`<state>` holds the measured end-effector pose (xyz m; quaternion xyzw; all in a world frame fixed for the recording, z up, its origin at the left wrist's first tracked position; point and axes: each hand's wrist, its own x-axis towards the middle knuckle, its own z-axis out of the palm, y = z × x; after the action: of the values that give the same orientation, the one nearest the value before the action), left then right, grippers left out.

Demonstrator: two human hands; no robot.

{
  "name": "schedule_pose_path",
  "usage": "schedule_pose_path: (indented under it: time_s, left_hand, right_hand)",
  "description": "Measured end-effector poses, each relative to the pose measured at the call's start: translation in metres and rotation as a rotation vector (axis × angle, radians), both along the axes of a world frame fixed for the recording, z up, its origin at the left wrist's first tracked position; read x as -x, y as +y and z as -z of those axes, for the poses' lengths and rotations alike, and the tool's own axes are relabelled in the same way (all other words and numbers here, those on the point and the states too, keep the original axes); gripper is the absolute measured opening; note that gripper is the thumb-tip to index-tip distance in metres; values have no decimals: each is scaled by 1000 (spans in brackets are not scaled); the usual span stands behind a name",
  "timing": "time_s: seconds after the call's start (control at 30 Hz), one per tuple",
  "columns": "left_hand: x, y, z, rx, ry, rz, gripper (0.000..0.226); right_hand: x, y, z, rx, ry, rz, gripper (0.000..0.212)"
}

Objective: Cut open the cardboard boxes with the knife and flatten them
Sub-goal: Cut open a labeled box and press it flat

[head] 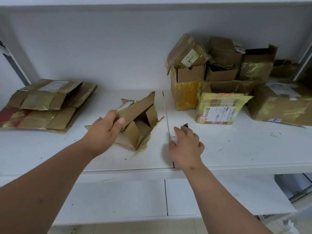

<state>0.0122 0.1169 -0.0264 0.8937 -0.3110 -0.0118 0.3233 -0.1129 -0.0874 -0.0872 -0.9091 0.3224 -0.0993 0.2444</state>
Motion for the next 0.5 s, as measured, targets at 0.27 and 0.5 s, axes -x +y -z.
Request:
schedule_pose_path:
  time_s: [0.27,0.5]
  left_hand:
    - [-1,17,-20,468,240,-214,23]
    - [-9,33,-23,520,282,-264,20]
  right_hand:
    - [-25,20,-14,159,-84,-390,71]
    - [-43,31,-19,233,-143,-492,69]
